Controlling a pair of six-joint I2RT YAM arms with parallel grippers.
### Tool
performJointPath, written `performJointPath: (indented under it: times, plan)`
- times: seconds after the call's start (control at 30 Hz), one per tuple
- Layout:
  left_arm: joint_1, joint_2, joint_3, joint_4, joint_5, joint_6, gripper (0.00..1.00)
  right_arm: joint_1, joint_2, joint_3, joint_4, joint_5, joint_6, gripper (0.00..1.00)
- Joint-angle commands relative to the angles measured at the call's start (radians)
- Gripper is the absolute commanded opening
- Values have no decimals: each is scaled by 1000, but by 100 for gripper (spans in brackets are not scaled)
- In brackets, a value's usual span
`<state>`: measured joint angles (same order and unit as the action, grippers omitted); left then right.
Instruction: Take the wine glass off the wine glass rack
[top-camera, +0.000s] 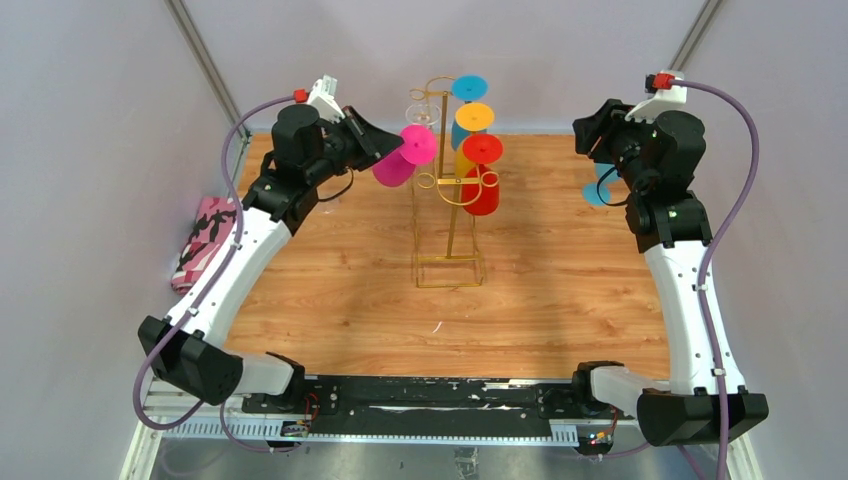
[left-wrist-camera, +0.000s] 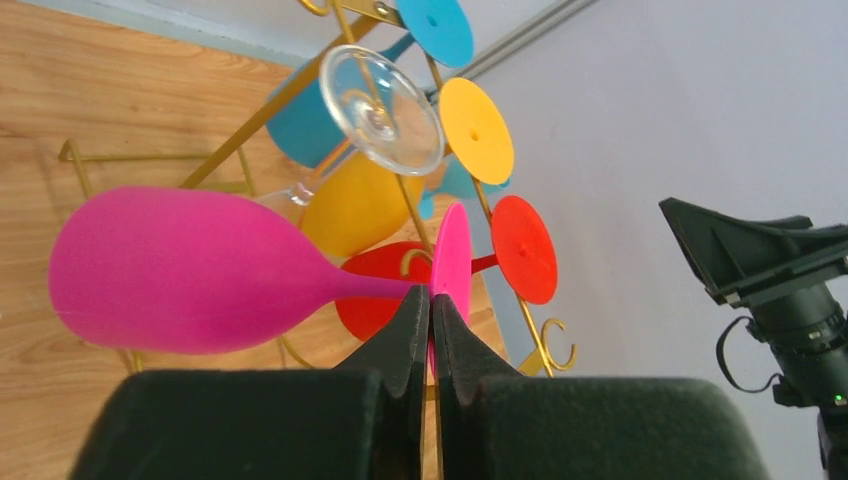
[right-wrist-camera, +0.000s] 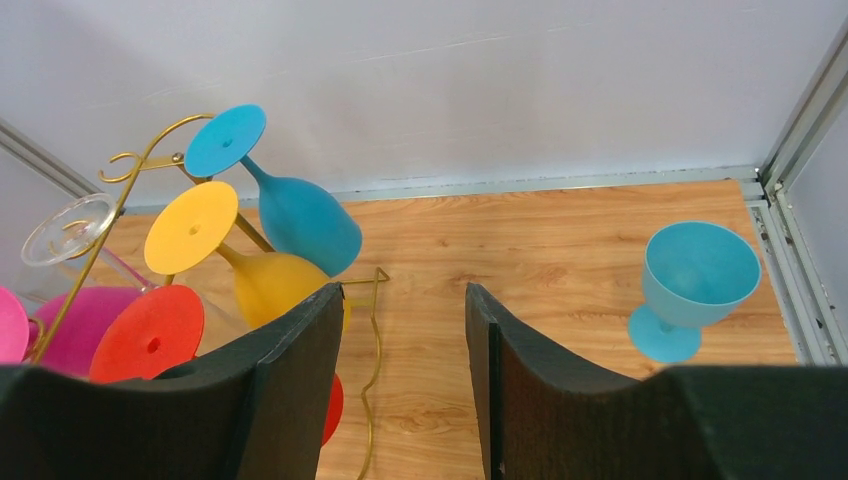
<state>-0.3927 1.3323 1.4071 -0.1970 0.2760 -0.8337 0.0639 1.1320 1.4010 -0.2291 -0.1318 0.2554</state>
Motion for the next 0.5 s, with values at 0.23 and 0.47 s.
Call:
performJointPath:
  times: [0.23, 0.47]
  plan:
    - [88, -50, -4, -20, 1, 26, 0, 13, -2, -12, 27, -35, 20, 53]
    - [89, -157, 1, -60, -17, 51, 0, 13, 1, -13, 28, -47, 23, 52]
